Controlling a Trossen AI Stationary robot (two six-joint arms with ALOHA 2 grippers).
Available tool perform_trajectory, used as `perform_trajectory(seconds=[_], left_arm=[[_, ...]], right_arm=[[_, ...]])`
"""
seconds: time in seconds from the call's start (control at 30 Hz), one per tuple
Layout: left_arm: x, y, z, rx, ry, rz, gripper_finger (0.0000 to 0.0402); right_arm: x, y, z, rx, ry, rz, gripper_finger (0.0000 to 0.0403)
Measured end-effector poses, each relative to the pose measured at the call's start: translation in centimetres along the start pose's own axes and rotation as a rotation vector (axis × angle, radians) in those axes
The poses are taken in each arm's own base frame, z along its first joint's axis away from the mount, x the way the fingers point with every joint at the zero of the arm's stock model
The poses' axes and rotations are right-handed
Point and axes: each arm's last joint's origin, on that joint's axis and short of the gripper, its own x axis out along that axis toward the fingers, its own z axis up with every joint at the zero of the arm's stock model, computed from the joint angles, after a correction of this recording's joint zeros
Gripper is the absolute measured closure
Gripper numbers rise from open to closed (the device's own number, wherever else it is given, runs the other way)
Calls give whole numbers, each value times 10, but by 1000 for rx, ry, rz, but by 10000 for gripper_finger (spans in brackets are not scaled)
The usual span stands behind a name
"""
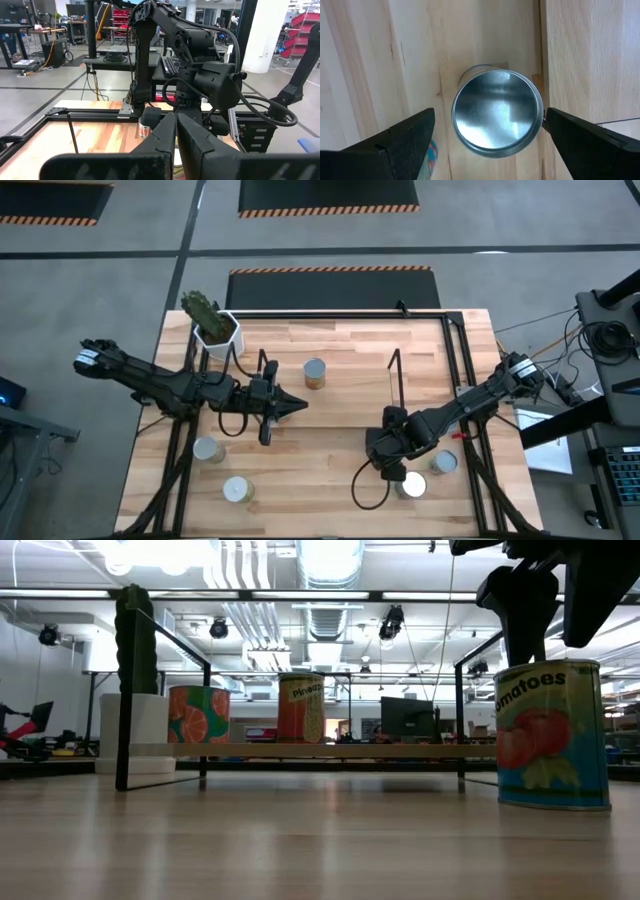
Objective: Pick and place cans onto a shelf
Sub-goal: Put the canned tomatoes on the shelf
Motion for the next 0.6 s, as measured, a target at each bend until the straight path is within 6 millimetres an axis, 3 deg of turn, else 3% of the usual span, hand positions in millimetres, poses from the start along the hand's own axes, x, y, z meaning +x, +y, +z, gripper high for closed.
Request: perform_trajectory(seconds=[0.27,0.6], left_arm=[[0,0,0,0,0,0,402],[0,0,0,-4,5,-2,402]], right_arm=[[-3,4,9,-12,-96,36,40],[-43,9,21,-35,-170,71,69]])
